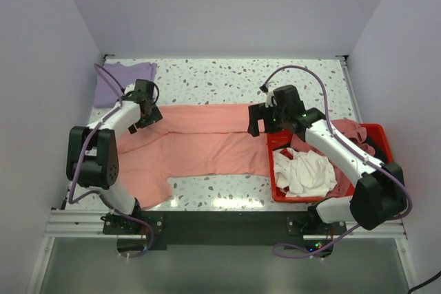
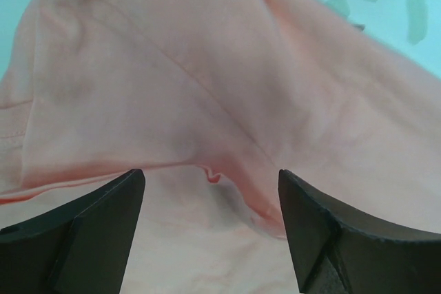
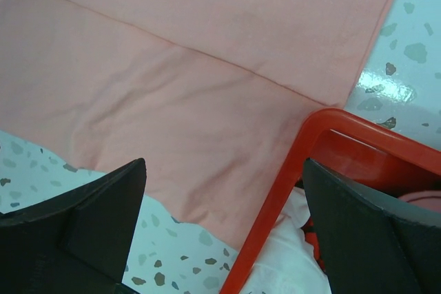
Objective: Fold and stack the t-shirts
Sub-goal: Fold the tshirt
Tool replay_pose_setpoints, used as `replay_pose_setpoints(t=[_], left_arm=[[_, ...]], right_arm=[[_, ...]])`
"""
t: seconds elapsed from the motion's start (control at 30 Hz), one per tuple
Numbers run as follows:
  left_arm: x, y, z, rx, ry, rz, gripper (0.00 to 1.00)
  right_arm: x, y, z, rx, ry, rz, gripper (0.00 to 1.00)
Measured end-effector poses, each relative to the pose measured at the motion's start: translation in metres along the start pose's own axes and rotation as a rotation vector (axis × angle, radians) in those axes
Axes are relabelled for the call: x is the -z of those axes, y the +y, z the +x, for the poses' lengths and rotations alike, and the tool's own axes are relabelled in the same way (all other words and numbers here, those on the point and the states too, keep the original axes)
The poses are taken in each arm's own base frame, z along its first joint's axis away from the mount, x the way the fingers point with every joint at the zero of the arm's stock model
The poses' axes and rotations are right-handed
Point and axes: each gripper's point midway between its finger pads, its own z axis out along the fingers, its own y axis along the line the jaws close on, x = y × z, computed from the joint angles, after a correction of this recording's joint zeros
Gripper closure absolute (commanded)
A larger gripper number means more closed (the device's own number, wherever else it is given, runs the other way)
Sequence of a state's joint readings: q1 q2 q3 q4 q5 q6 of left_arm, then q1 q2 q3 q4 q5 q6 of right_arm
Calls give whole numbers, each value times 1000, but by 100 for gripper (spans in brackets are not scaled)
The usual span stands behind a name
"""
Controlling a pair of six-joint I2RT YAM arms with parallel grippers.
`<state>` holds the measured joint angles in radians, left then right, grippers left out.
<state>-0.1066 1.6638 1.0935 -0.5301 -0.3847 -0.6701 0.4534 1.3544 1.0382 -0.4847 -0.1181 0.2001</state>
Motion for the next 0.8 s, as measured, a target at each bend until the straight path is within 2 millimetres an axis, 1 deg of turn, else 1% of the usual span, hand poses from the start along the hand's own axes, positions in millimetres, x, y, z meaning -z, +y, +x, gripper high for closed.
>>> replay_pose_setpoints(t=[0.03,0.1,0.13,0.2,0.23,0.3,0.4,0.43,0.5,0.53,0.6,0.63,0.8], left_arm=[[-2,3,4,-9,16,-16,23],[-2,8,11,-21,41,-36,27],[-2,9,12,-23,44,-38,32],[-2,9,12,-24,45,-37,38],[-2,9,13,-24,47,-37,45],[-2,9,13,-26,49,-36,50],[-3,10,16,-27,57,-42,62],[-4,10,17,-29,62,-46,69],[-6,11,20,-31,73,-54,76],[-6,11,22,-33,76,-57,83],[-5,10,23,-30,78,-59,91],[-4,9,24,-33,76,-59,100],[4,9,30,-38,69,-53,100]], right_arm=[[0,-1,0,1,0,4,1],[0,-2,0,2,-1,9,1],[0,-3,0,3,-2,14,1],[0,-4,0,3,-3,22,1],[0,-4,0,3,-3,23,1],[0,-5,-1,3,-4,27,1],[0,-7,0,3,-4,38,1],[0,-8,0,3,-4,43,1],[0,-9,0,3,-2,49,1],[0,-9,1,3,-1,49,1],[0,-9,2,2,3,50,1],[-1,-10,3,2,5,50,1],[-1,-10,5,2,11,52,1]])
